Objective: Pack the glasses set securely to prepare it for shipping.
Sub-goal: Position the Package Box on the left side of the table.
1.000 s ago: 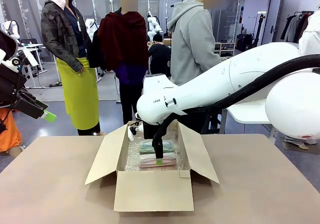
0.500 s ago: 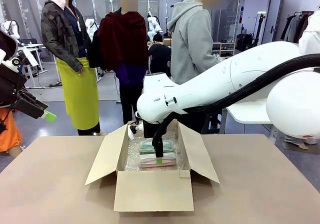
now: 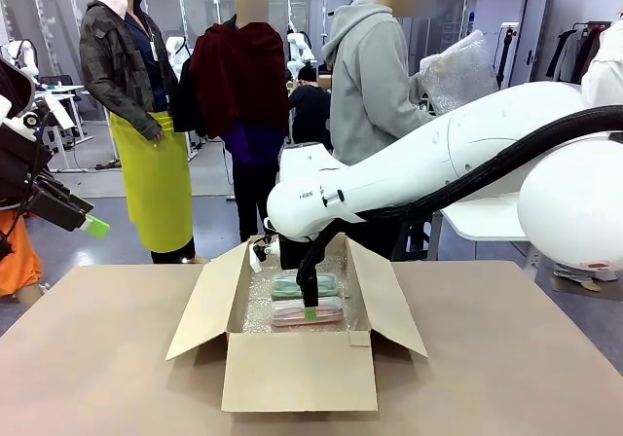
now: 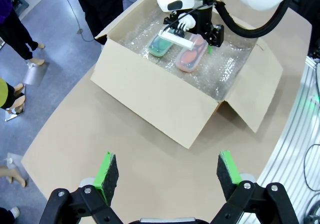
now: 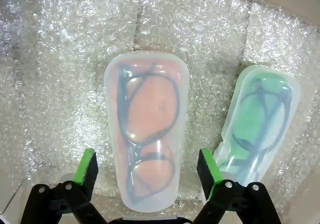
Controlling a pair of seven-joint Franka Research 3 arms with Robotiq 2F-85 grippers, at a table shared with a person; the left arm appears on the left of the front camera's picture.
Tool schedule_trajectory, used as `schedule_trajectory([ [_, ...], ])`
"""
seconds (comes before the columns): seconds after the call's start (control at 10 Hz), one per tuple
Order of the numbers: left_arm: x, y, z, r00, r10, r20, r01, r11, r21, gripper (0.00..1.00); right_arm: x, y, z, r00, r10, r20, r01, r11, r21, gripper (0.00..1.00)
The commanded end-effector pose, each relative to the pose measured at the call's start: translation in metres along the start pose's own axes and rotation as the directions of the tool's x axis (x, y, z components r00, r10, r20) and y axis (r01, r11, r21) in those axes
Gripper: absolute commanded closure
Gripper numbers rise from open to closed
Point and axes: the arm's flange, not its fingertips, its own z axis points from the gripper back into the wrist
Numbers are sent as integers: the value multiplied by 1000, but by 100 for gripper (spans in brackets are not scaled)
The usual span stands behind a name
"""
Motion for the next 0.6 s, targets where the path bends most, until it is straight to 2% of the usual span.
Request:
schedule_trajectory([
  [0.0, 0, 1, 2, 1000, -4, 15, 5, 1000, -10, 0, 2, 1, 1, 1000, 2, -1, -2, 1000, -3, 0],
  [0.4, 0, 0, 0, 1000, 0, 0, 0, 1000, 0, 0, 2, 1, 1, 1000, 2, -1, -2, 1000, -3, 0],
  [0.5, 5, 16, -18, 991, 80, -103, -96, 982, -162, 0, 0, 0, 0, 1000, 0, 0, 0, 1000, 0, 0],
])
